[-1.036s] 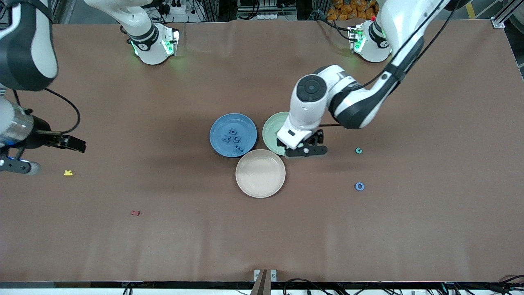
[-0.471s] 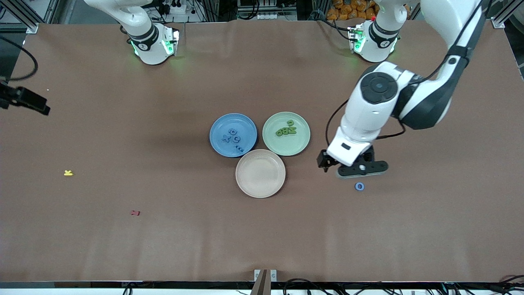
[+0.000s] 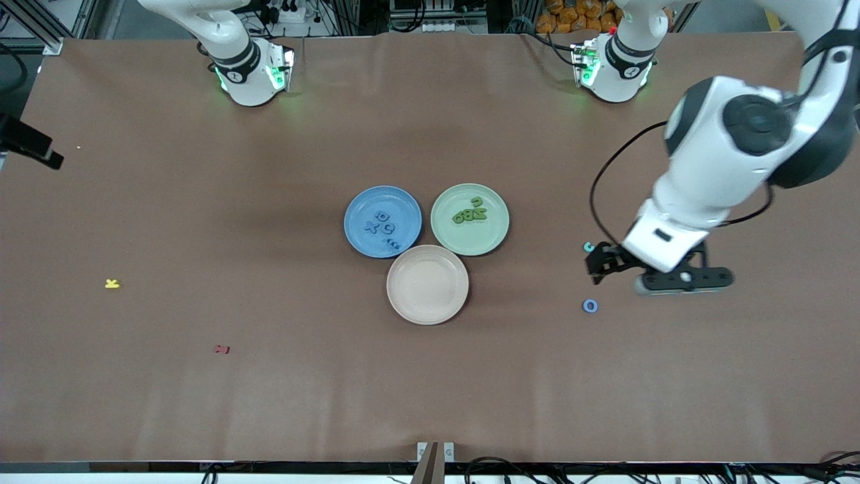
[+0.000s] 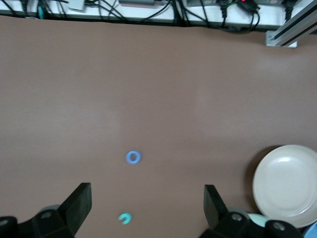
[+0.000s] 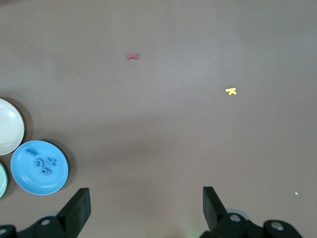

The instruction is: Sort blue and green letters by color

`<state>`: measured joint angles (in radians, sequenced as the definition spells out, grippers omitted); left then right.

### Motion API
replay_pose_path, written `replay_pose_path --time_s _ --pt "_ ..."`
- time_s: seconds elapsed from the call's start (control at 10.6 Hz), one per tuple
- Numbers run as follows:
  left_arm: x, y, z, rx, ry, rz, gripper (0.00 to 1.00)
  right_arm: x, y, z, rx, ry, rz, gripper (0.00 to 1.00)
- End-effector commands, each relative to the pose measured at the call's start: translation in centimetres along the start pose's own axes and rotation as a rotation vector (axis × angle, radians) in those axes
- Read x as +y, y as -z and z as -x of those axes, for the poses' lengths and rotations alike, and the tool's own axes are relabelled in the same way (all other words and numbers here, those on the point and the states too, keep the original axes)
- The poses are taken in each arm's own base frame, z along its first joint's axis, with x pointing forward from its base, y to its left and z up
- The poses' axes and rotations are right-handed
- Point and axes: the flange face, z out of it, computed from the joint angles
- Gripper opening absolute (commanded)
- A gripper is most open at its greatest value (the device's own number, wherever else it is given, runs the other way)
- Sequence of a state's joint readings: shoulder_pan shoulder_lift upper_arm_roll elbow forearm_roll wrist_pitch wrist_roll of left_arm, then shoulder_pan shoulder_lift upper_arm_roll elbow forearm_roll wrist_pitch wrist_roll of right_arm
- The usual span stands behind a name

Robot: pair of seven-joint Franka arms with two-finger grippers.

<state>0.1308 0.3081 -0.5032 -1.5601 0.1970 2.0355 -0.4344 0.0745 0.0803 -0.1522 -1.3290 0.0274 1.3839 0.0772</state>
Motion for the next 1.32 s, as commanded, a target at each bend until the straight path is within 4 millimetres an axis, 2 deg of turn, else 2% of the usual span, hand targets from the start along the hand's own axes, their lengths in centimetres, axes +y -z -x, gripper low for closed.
replay_pose_path --time_s 0.0,0.09,0.56,0.75,1.04,1.22 --pt "-4.6 4.9 1.5 -0.081 -0.003 0.031 1.0 -0.5 -3.5 -0.5 -0.024 0.004 -0.008 1.0" --pt "-5.9 6.2 1.9 -0.102 0.009 0.014 1.0 -0.5 -4.2 -0.4 -0.032 0.004 -0.008 1.0" --pt "-9.2 12.0 4.0 -0.121 0.035 0.004 1.0 -1.1 -3.8 -0.5 -0.026 0.013 -0.004 1.0" --pt "-9.8 12.9 4.6 -0.138 0.029 -0.004 1.0 -1.0 -3.8 -0.6 -0.021 0.011 -0.004 1.0" --pt "-10.0 13.2 5.1 -0.166 0.029 -0.013 1.0 -1.1 -3.9 -0.9 -0.009 0.013 -0.003 1.0" --pt "-11.1 13.2 4.9 -0.169 0.051 -0.014 1.0 -1.2 -3.9 -0.9 -0.007 0.014 -0.004 1.0"
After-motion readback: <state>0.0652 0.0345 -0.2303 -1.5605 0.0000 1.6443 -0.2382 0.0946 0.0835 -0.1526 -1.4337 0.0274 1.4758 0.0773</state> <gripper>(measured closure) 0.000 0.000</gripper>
